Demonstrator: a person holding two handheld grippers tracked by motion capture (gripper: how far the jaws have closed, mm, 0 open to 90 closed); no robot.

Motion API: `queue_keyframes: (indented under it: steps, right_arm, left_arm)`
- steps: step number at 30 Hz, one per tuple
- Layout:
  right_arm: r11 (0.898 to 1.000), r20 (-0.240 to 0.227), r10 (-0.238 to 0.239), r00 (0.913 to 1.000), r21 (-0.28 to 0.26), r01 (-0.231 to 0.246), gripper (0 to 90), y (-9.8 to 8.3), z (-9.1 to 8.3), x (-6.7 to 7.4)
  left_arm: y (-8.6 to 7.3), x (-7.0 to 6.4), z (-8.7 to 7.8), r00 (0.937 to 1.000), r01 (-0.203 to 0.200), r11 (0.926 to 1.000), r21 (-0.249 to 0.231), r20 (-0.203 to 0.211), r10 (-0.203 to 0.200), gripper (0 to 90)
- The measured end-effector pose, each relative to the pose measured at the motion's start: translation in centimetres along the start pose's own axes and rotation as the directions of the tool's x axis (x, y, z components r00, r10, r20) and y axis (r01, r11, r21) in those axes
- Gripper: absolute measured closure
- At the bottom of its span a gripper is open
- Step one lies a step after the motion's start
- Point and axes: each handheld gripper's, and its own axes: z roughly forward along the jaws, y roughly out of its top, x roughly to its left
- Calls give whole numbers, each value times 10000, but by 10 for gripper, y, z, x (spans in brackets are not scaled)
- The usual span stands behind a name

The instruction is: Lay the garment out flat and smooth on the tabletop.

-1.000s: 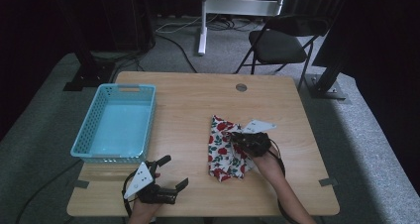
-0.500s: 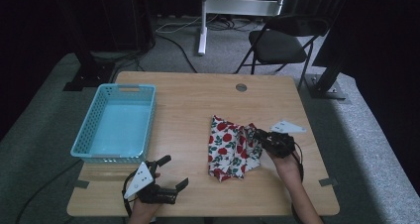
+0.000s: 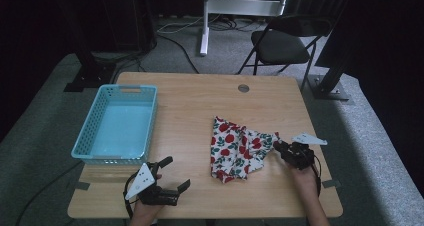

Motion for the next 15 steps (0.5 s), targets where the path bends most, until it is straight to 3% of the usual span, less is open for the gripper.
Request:
queue_keyframes:
  steps: [3,7,11,13,15]
  right_arm:
    - [9995,147,303,9994,2,-303,648,-10,-4,-5]
    - [9976,359,676,9971,135,-681,396,-19,-10,-10]
    - [9972,380,754,9964,-6,-754,232,-24,-16,-11]
    - [9979,525,653,9965,-63,-651,200,-26,-20,-9]
    - [9978,356,646,9973,-150,-641,172,-29,-22,-8]
  left_arm:
    - [0,1,0,10000,37,10000,-2,13,-37,34]
    - [0,1,0,10000,38,10000,84,26,-39,34]
    - [1,3,2,9999,111,9999,123,83,-112,34]
    - [1,4,2,9999,53,9997,224,87,-55,34]
    - [2,5,5,9999,94,9988,477,80,-98,34]
